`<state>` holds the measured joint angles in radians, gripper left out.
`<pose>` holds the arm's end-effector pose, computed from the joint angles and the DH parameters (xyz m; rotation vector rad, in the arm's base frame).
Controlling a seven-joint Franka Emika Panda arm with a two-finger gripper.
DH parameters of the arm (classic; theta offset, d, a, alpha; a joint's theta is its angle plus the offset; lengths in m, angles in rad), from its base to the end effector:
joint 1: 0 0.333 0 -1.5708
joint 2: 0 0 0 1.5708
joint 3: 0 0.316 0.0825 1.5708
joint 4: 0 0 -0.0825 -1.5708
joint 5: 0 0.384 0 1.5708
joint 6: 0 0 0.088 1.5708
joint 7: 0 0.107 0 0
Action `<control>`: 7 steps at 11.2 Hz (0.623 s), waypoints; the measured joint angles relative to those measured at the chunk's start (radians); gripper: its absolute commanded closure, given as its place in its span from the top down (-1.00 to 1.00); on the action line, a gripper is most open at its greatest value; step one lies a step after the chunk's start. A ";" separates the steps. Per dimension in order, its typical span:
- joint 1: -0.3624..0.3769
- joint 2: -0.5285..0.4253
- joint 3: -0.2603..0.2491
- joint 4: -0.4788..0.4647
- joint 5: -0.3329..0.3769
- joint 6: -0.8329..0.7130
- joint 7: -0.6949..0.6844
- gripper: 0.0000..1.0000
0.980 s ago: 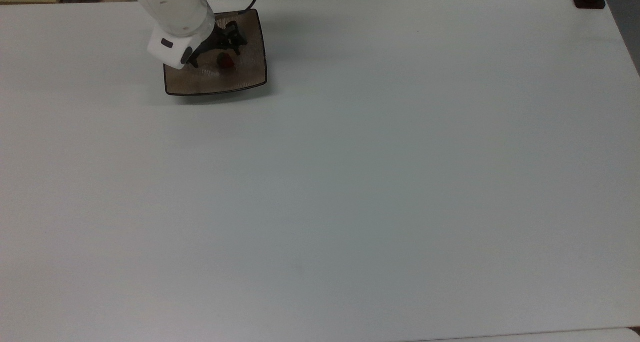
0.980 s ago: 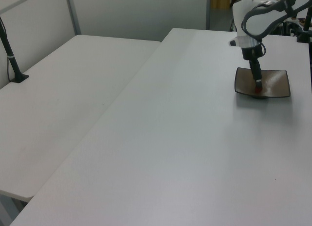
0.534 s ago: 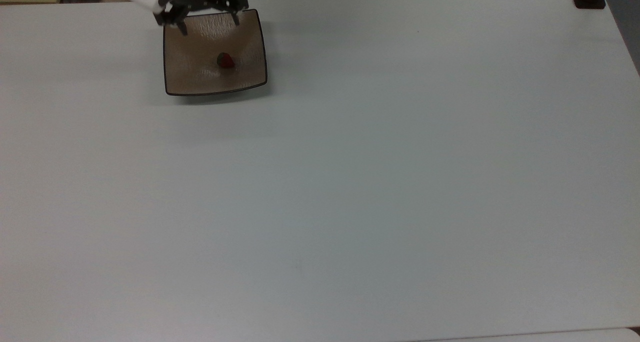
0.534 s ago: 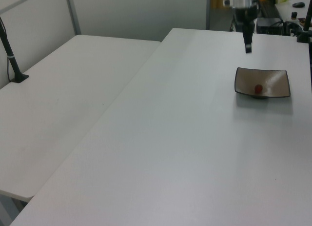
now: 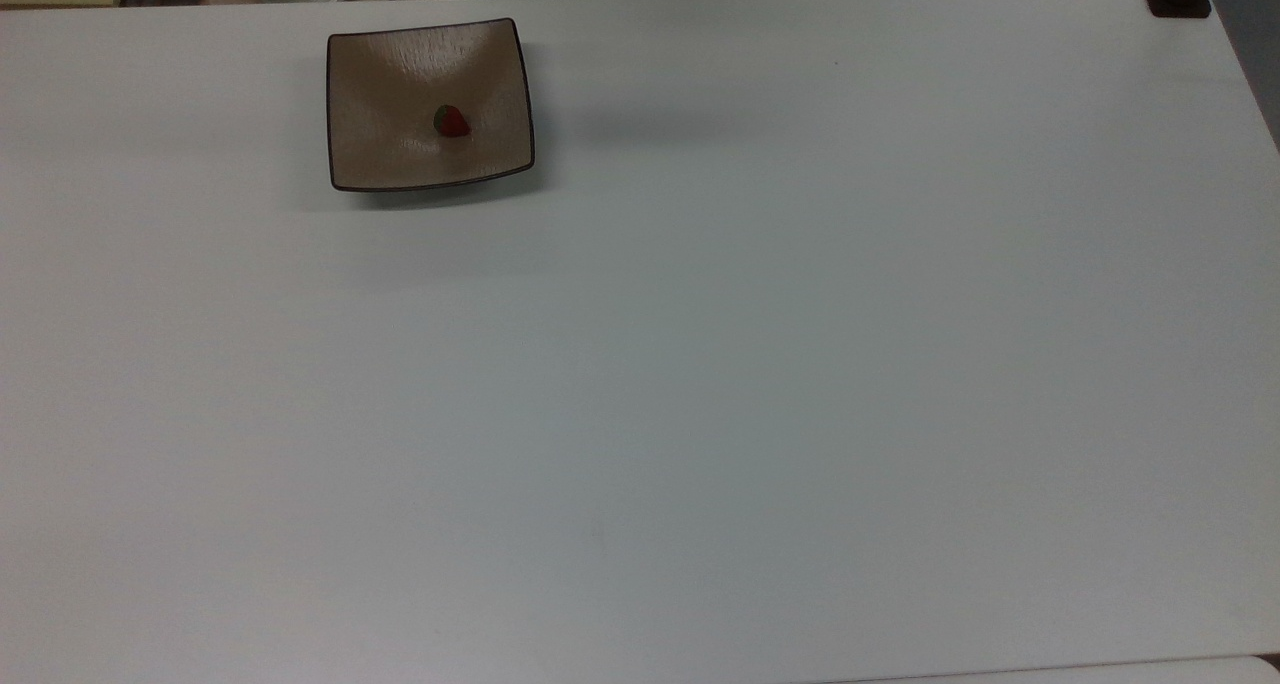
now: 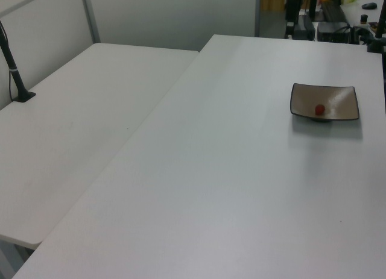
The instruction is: Strawberries on a ceramic plate
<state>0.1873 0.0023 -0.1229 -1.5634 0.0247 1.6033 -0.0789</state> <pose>0.5574 0.0386 0.6297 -3.1089 -0.2226 -0.0589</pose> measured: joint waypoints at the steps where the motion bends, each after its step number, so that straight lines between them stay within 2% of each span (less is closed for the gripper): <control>1: 0.000 -0.001 0.015 0.009 0.000 0.000 0.036 1.00; 4: 0.000 -0.002 0.046 0.014 0.059 0.028 0.098 1.00; 7: -0.003 0.002 0.046 -0.007 0.064 0.031 0.066 1.00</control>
<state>0.1842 0.0044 -0.0772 -1.5703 0.0889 1.6340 -0.0129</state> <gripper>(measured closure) 0.000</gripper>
